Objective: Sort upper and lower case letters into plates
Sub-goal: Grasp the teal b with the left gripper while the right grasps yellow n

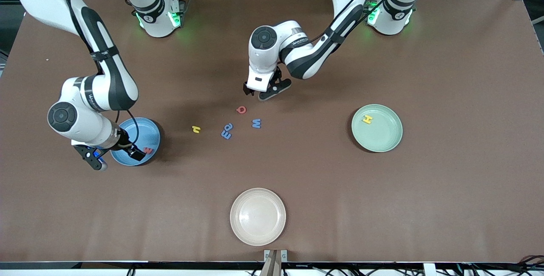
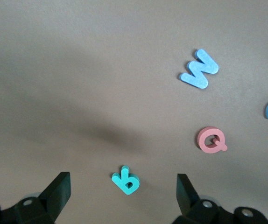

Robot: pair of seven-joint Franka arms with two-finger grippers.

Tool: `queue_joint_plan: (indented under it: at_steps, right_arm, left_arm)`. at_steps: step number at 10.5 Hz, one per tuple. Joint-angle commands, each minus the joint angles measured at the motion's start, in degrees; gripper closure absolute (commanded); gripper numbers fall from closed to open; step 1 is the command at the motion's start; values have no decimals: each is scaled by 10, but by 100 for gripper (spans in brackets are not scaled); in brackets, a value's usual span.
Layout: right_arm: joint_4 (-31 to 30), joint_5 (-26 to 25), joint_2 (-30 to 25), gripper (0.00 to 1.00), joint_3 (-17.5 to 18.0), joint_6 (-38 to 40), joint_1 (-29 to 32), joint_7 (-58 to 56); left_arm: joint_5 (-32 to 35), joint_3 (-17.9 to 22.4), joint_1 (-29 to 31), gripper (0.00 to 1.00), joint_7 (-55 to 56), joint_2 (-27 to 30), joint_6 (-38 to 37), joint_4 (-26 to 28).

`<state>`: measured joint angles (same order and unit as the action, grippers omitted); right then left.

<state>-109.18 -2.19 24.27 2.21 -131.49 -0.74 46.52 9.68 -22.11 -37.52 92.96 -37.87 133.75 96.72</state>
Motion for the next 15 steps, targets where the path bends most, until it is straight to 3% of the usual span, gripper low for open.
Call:
queue_joint_plan:
  at_steps: [1,7,9,11,15]
  right_arm:
    - [12,10,2,0,2,4,3,6]
    - [20,10,8,0,2,2,-7,60]
    - [20,31,11,0,2,1,-9,89]
    - [20,62,13,0,2,-6,-28,143]
    - [20,62,12,0,-1,-15,-75,309]
  left_arm:
    - [-4,2,-12,0,60,-29,-12,-33]
    - [-49,3,-12,0,222,-46,-11,-34]
    - [-48,3,-12,0,252,-55,-11,-34]
    - [-48,3,-11,0,274,-61,-11,-34]
    - [-44,3,-16,0,324,-75,5,-34]
